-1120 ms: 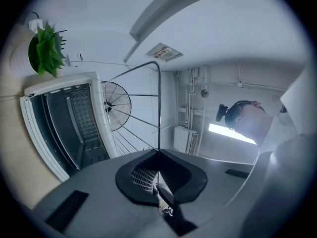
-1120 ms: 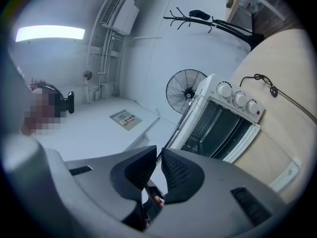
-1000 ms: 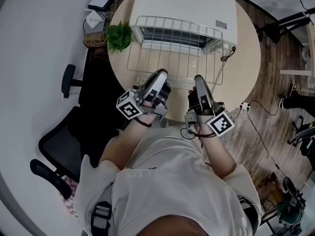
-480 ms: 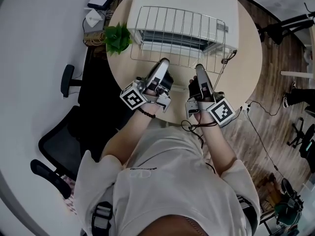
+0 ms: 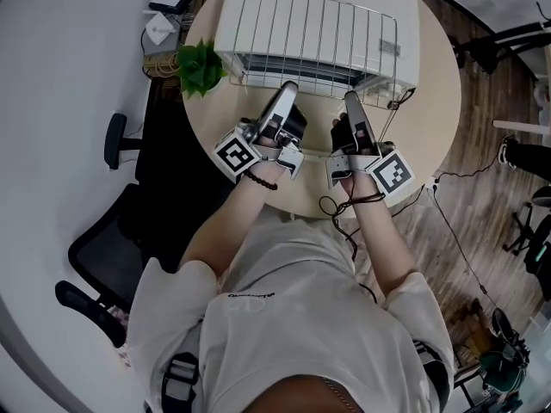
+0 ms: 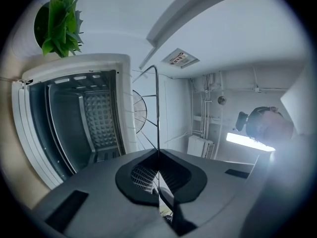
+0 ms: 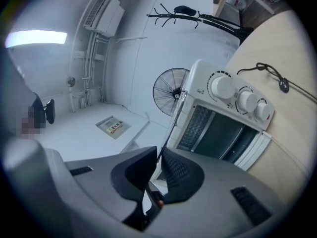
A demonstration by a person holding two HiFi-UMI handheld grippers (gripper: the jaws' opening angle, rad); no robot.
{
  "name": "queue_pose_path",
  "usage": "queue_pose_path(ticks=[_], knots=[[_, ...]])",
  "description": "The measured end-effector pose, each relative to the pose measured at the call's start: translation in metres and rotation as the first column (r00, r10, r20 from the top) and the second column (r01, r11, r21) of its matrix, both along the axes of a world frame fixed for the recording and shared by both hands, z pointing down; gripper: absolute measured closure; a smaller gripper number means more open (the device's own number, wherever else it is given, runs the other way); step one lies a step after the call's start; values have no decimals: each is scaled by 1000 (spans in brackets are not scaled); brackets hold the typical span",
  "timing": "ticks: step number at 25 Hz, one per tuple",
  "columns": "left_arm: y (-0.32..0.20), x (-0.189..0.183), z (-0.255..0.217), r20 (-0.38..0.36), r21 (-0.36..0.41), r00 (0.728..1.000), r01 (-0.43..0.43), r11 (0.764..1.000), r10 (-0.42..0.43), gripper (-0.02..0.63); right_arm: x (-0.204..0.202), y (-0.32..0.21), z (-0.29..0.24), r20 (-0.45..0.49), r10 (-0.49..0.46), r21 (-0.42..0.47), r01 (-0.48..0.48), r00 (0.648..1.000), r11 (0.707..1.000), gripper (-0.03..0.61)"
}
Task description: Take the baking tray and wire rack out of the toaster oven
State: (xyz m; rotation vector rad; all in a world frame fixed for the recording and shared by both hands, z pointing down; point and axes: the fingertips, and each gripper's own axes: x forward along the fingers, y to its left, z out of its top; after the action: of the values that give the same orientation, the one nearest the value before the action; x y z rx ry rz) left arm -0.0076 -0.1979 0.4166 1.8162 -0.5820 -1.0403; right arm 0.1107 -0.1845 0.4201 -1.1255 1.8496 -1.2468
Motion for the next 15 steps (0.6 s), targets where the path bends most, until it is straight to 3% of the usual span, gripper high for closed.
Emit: queue_pose_path(ticks=[15], knots=[[-35,4,2,3,-40,1000,23,999,-23,612,4,-36,2,20,13,-31,-12,1000,999,551]])
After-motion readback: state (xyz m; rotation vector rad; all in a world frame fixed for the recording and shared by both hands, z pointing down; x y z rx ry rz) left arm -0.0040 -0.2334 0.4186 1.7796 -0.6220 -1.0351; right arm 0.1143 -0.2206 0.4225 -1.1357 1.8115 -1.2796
